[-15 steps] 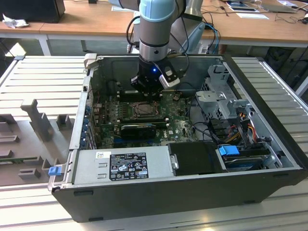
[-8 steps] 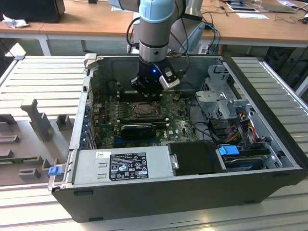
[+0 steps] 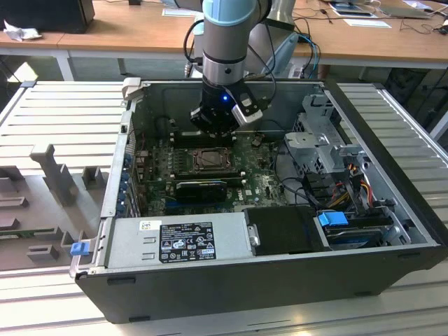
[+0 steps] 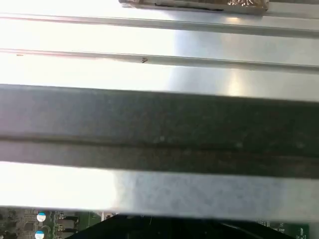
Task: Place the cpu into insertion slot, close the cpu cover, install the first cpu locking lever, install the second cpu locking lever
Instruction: 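Install the first cpu locking lever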
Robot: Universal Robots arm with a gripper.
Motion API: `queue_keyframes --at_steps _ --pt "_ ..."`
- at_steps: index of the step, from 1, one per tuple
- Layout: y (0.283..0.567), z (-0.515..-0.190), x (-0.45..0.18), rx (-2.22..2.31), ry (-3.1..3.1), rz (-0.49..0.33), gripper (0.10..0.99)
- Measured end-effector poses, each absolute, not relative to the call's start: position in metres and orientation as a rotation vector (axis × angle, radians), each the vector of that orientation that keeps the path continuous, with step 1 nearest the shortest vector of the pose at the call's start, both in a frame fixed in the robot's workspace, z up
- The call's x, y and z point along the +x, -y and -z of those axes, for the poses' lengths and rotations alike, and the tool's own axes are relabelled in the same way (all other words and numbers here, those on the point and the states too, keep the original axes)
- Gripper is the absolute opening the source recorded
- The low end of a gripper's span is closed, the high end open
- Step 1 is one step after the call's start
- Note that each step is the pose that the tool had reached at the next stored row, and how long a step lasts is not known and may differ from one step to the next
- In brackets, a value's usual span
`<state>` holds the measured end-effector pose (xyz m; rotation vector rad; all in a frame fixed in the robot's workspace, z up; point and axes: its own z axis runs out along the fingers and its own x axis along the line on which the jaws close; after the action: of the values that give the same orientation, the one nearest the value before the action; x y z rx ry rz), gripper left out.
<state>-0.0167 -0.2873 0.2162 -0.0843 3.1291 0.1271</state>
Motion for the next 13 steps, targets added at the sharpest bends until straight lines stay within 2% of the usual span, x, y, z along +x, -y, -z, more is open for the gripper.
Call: queue_keyframes --at_steps 13 --pt "0.2934 -0.2166 -0.0167 -0.084 -3.129 -0.127 0.106"
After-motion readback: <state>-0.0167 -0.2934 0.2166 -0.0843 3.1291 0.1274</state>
